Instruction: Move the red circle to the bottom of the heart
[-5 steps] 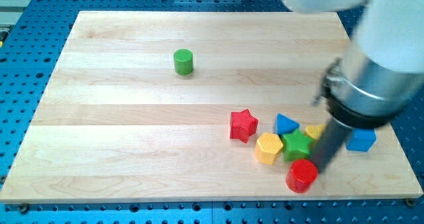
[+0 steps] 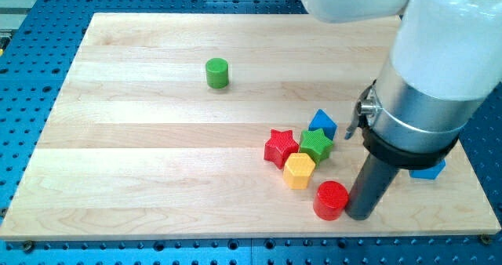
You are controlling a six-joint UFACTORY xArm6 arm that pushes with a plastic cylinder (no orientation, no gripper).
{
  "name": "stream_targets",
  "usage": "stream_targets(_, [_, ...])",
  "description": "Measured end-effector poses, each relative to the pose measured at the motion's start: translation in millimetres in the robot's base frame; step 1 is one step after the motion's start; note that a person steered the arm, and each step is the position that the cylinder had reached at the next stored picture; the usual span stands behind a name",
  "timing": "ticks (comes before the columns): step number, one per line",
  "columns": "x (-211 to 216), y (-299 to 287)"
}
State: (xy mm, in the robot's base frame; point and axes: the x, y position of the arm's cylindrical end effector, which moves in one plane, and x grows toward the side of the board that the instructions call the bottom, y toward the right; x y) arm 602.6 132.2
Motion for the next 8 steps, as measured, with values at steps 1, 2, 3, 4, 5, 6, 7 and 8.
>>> stream_targets(1, [14.3, -18.7])
stream_targets(2, [7.9, -111.3])
stream_targets(3, [-11.0, -168.0])
stream_targets(4, [-32.8, -91.8])
stream_targets(5, [-24.6, -15.8])
stream_targets(6, [-16.7, -54.3])
stream_targets(7, [15.4, -32.1])
stream_targets(8, [11.0, 29.1])
